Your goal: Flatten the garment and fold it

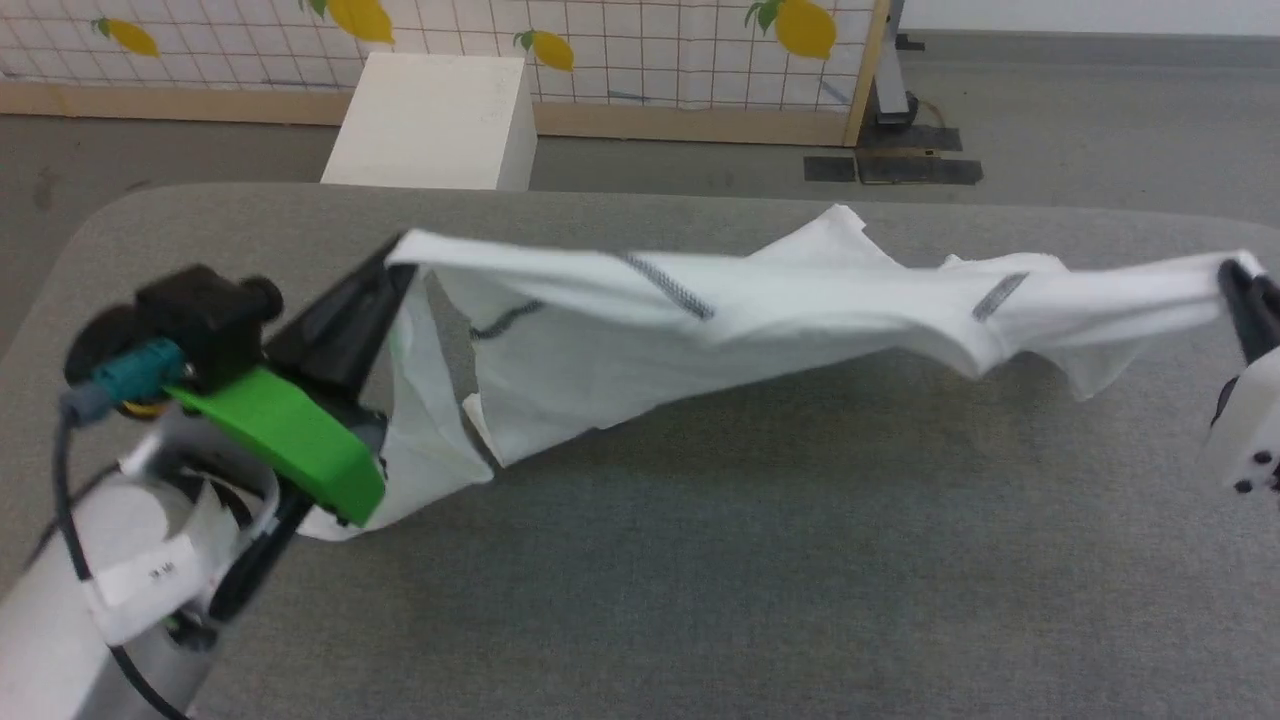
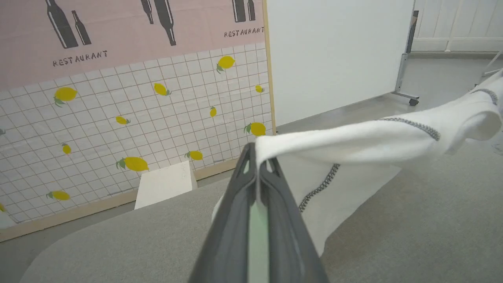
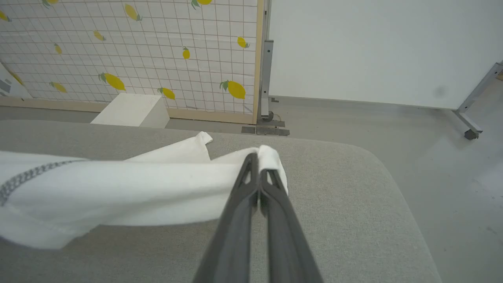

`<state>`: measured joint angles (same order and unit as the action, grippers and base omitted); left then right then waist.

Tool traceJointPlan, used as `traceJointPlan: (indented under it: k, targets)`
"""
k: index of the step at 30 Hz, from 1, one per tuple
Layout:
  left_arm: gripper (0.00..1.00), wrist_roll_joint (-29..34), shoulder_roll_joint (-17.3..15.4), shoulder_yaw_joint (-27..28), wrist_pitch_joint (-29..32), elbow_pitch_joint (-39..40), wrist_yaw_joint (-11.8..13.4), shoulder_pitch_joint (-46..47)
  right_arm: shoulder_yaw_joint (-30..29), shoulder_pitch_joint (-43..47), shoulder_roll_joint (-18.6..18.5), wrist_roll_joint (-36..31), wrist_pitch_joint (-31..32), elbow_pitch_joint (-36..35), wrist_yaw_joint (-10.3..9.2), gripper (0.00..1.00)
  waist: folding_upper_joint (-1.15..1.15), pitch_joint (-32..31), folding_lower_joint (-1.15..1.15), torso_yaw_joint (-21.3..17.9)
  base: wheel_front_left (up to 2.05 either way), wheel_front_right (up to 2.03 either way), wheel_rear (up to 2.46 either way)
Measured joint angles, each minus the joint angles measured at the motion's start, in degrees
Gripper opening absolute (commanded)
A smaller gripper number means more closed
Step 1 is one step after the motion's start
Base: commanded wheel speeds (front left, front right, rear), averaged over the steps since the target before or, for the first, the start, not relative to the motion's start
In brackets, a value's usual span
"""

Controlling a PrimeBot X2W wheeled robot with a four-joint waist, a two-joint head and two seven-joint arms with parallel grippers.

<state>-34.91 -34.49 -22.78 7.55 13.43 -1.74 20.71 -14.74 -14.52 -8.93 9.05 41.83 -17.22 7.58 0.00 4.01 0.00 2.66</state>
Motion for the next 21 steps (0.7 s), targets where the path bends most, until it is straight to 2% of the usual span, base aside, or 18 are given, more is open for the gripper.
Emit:
traceJointPlan:
  k: [4, 11, 17, 21]
  targets:
    - [0.0, -3.5, -1.1, 2.8, 4.3, 2.7, -0.8, 8.2, 3.0, -7.5, -6.3, 0.8, 4.5, -1.6, 0.0, 0.0, 0.0, 1.1, 0.0, -1.0, 0.0, 0.0, 0.0]
    - [0.0, -5.8, -1.6, 7.7, 7.1, -1.5, -0.8, 23.5, 8.2, -25.8, -12.4, 1.3, 8.6, 3.9, 0.0, 0.0, 0.0, 6.1, 0.0, -2.1, 0.0, 0.0, 0.0]
    - [0.0, -5.1, -1.5, 9.2, 8.8, -9.3, 0.4, 35.6, 13.7, -42.4, -14.5, -0.8, 7.8, 12.1, 0.03, 0.0, 0.0, 13.0, 0.0, -2.8, 0.0, 0.0, 0.0]
    - [0.0, -2.8, -1.7, 10.2, 8.5, -13.8, 1.3, 43.3, 15.8, -53.2, -13.7, -3.3, 4.1, 17.0, 0.04, 0.0, 0.0, 18.1, 0.01, -3.3, 0.0, 0.0, 0.0]
